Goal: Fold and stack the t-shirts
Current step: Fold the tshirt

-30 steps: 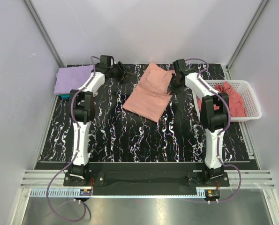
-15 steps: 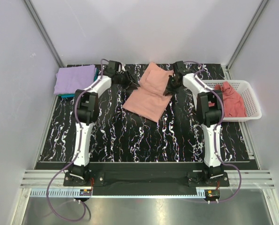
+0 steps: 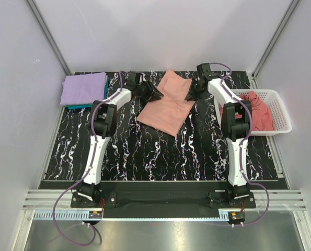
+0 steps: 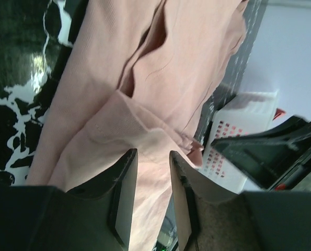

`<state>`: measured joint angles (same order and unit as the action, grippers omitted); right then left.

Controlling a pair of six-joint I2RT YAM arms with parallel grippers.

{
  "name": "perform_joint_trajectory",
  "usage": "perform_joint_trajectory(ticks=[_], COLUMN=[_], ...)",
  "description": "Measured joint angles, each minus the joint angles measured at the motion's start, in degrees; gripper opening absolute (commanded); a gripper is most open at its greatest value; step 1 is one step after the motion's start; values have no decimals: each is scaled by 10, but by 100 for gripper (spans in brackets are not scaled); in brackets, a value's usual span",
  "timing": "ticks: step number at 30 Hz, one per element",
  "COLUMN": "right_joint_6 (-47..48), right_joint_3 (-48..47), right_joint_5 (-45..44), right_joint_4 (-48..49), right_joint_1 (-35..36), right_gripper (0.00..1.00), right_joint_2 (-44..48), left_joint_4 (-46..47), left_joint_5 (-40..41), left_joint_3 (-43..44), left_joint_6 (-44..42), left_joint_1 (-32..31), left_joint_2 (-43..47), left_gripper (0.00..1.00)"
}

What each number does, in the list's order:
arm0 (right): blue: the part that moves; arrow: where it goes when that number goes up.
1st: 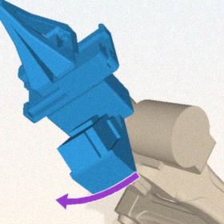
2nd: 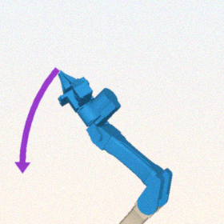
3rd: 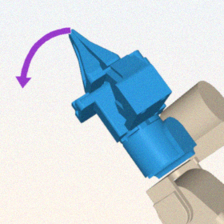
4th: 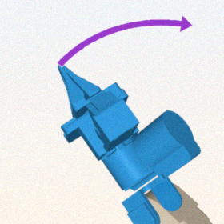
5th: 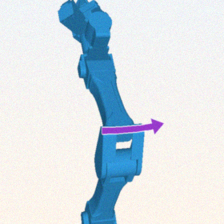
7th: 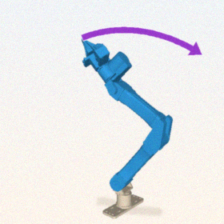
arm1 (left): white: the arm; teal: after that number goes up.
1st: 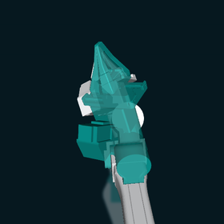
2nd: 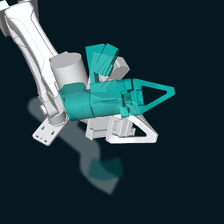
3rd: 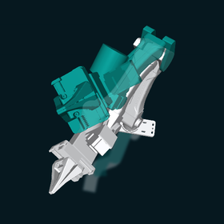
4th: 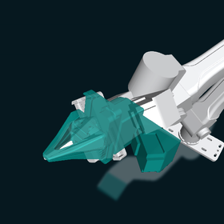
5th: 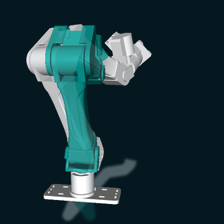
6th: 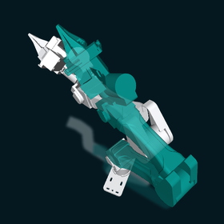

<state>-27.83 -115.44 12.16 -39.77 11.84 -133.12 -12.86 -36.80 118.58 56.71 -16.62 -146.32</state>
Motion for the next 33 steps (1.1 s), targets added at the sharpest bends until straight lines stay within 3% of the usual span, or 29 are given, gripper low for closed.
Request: perform_joint_trajectory(ticks=[13, 17, 21, 29, 33], right_joint_6=[-17, -24, -25, -18, -24], right_joint_3=[87, 97, 131, 105, 87], right_joint_5=[50, 32, 7, 3, 3], right_joint_4=[39, 39, 40, 0, -20], right_joint_1=[3, 0, -10, -19, -17], right_gripper=[24, 24, 26, 29, 51], right_joint_2=[43, 40, 40, 39, 47], left_joint_4=[35, 17, -60, -207, -223], left_joint_5=[10, 12, 25, 97, 118], left_joint_3=[30, 30, 25, -69, -158], left_joint_6=[46, 30, -20, -176, -236], left_joint_1=[1, 2, 13, 84, 98], left_joint_2=[-11, -11, 6, 205, 314], left_gripper=[38, 40, 48, 61, 62])
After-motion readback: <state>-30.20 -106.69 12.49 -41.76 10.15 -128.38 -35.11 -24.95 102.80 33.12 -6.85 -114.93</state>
